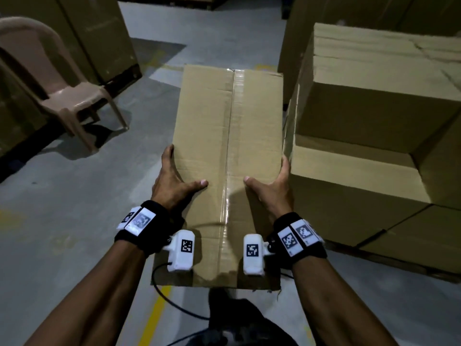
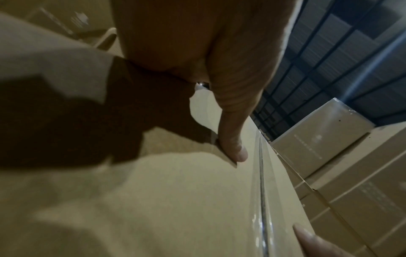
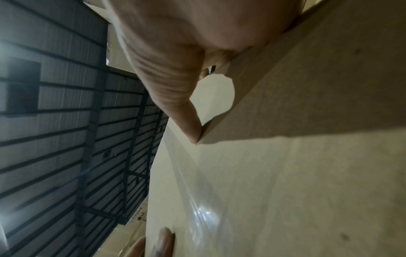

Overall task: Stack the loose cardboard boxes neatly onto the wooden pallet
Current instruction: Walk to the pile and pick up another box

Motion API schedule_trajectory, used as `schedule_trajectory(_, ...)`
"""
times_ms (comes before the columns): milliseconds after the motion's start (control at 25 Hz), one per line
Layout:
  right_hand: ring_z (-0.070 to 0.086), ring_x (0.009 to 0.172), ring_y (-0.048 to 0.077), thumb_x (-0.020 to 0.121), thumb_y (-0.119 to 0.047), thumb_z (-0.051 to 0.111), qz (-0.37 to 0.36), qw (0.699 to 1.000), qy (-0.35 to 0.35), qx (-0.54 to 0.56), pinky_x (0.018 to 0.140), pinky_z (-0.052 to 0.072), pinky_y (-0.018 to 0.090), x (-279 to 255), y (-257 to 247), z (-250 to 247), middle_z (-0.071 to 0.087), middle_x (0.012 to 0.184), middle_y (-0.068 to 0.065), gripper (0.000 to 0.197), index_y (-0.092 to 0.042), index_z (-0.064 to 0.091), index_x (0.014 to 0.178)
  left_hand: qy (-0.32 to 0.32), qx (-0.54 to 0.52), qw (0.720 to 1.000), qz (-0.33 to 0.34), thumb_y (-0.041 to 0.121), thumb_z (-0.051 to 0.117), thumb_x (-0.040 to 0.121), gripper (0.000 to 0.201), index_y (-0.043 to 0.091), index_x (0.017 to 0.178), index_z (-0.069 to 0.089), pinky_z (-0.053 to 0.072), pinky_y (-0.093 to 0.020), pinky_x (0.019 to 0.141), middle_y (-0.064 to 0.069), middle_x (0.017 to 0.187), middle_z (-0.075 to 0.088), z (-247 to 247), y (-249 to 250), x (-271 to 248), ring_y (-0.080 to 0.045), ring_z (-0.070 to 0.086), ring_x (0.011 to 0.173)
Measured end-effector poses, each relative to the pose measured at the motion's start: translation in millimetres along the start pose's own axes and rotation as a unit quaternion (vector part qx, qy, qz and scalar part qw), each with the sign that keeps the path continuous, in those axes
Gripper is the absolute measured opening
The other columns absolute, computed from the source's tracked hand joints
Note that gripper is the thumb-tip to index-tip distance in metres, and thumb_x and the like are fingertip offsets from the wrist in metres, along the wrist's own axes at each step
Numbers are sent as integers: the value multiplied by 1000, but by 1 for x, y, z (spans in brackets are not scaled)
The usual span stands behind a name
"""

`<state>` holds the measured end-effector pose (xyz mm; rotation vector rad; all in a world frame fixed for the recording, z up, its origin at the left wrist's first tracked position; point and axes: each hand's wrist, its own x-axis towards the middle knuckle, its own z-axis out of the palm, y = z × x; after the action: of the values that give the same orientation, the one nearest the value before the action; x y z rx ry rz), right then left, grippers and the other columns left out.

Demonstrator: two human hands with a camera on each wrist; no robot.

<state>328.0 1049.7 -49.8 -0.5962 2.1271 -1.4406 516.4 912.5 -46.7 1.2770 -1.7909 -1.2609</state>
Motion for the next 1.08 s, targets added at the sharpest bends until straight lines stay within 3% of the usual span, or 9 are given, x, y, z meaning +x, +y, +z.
schedule_trajectory(240, 37, 142, 30, 70, -41, 88, 37, 998, 58, -4, 114, 35, 55, 88, -43, 72, 30, 162, 3, 119, -42, 6, 156, -52, 36, 998, 16, 35, 93, 59, 118, 47, 148, 17, 40, -50, 110, -1, 147, 46, -21, 3, 146, -31, 47, 129)
schedule_trajectory(320, 38, 141, 30, 68, -41, 89, 47, 996, 73, 7, 113, 36, 56, 104, -53, 90, 33, 160, 4, 120, -45, 6, 155, -81, 36, 996, 19, 32, 93, 61, 118, 46, 148, 16, 45, -50, 105, -2, 146, 46, -24, -3, 183, -31, 49, 127)
schedule_trajectory(440, 37, 142, 29, 74, -29, 88, 77, 991, 112, 18, 114, 36, 49, 127, -61, 122, 33, 160, 4, 117, -38, 8, 158, -140, -18, 990, 0, 40, 94, 49, 122, 62, 142, 18, 55, -54, 90, -2, 138, 51, -27, -17, 241, -36, 56, 120)
schedule_trajectory(520, 39, 139, 25, 75, -27, 87, 102, 984, 147, 25, 109, 35, 39, 131, -67, 144, 35, 157, 4, 115, -36, 9, 159, -192, -50, 980, -19, 40, 95, 45, 122, 69, 137, 20, 55, -56, 88, -3, 133, 52, -29, -29, 274, -38, 58, 115)
schedule_trajectory(600, 44, 126, 20, 73, -28, 87, 128, 973, 192, 25, 99, 36, 34, 130, -69, 170, 43, 148, 3, 113, -38, 12, 157, -240, -38, 970, -4, 37, 95, 50, 119, 68, 138, 21, 55, -53, 88, 0, 129, 53, -34, -39, 302, -34, 59, 112)
schedule_trajectory(720, 49, 116, 18, 71, -28, 87, 175, 949, 259, 47, 97, 40, 34, 111, -79, 210, 54, 131, -2, 110, -39, 16, 154, -316, 6, 948, 17, 46, 93, 52, 120, 66, 141, 14, 54, -53, 92, 0, 136, 50, -51, -47, 330, -33, 56, 116)
schedule_trajectory(840, 60, 111, 22, 60, -43, 86, 206, 924, 318, 58, 100, 49, 42, 89, -84, 240, 61, 122, -10, 109, -49, 19, 146, -373, 51, 925, 44, 40, 91, 60, 118, 56, 146, 12, 50, -49, 98, 7, 133, 49, -53, -50, 344, -30, 54, 116)
schedule_trajectory(960, 59, 119, 29, 57, -51, 84, 241, 896, 370, 46, 104, 49, 46, 70, -92, 253, 61, 133, -5, 114, -47, 16, 149, -449, 10, 890, 81, 35, 92, 58, 116, 45, 147, 19, 48, -43, 103, 10, 130, 55, -44, -48, 350, -22, 57, 117)
schedule_trajectory(1080, 54, 127, 29, 55, -57, 81, 253, 864, 433, 44, 108, 45, 45, 55, -89, 248, 55, 143, -3, 118, -46, 14, 152, -516, 20, 846, 133, 29, 95, 62, 119, 26, 153, 18, 38, -29, 104, 11, 133, 46, -22, -35, 354, -15, 47, 125)
